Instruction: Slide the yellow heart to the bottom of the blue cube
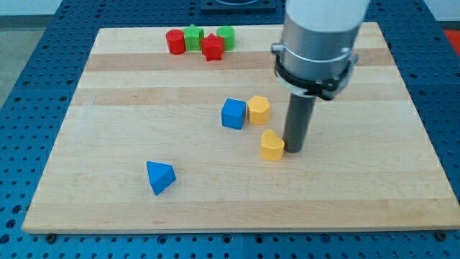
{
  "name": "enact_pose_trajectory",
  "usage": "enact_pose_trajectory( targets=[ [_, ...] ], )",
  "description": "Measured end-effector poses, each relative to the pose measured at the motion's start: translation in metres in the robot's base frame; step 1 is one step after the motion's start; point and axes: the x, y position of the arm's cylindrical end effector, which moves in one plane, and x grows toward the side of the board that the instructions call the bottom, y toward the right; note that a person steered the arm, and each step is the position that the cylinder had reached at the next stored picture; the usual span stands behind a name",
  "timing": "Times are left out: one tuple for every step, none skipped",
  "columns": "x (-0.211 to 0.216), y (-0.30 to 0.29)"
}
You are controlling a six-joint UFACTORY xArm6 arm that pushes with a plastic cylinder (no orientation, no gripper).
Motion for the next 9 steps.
enact_pose_trajectory(
  targets=[
    [0.005, -0.01],
    [0.051, 0.044],
    [0.059, 0.043],
    [0.035, 0.025],
    [0.04, -0.012],
    [0.041, -0.046],
    [0.032, -0.052],
    [0.014, -0.054],
    [0.011, -0.062]
  ],
)
